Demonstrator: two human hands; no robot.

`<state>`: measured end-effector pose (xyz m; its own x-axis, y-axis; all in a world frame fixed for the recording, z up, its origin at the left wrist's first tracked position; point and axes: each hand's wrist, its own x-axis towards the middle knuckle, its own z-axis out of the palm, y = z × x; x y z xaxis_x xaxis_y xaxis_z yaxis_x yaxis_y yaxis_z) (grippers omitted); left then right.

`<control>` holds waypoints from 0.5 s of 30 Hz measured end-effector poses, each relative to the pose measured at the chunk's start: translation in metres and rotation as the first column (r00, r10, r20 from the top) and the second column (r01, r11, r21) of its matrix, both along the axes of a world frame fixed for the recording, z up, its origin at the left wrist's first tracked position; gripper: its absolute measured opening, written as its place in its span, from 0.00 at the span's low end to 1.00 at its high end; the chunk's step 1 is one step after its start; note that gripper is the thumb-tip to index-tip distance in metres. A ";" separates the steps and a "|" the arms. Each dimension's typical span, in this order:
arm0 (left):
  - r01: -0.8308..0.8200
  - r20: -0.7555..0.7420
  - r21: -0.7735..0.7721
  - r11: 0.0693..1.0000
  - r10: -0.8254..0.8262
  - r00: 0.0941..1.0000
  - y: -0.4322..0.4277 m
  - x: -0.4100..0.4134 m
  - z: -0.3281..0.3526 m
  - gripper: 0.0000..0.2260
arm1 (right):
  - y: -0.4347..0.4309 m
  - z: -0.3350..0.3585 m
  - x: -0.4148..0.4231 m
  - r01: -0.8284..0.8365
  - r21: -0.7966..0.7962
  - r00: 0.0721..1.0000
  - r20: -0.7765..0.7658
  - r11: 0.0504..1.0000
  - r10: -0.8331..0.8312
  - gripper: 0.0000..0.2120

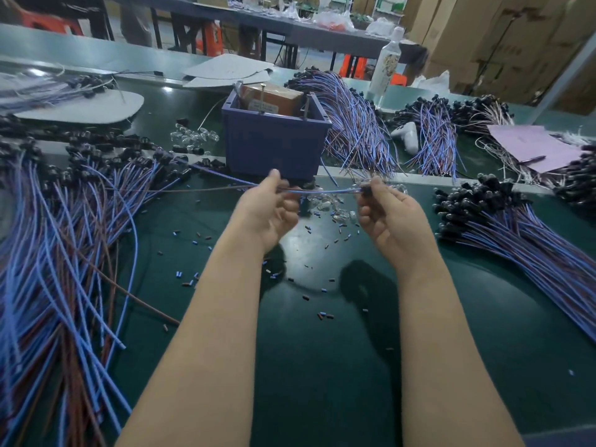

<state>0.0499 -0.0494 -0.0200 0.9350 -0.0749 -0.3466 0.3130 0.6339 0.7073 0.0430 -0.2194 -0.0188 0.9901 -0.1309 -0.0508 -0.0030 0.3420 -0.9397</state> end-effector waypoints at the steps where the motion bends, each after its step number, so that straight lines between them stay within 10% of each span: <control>1: -0.117 0.052 -0.086 0.989 0.122 0.991 0.003 0.001 0.000 0.12 | -0.004 -0.001 0.000 0.031 -0.019 0.998 -0.045 0.999 -0.032 0.12; 8: -0.280 0.270 -0.413 0.866 0.410 0.871 0.018 0.000 0.011 0.05 | -0.036 -0.009 0.005 0.435 -0.482 0.833 -0.104 0.760 -0.543 0.14; 12: -0.275 0.397 -0.023 0.961 0.262 0.880 -0.001 0.005 0.012 0.06 | -0.031 -0.009 -0.001 0.438 -0.816 0.814 0.182 0.377 -0.551 0.09; 15: -0.365 0.465 0.254 0.896 0.218 0.858 -0.011 0.007 0.006 0.06 | -0.003 0.001 -0.002 0.448 -0.793 0.894 0.384 0.414 -0.232 0.11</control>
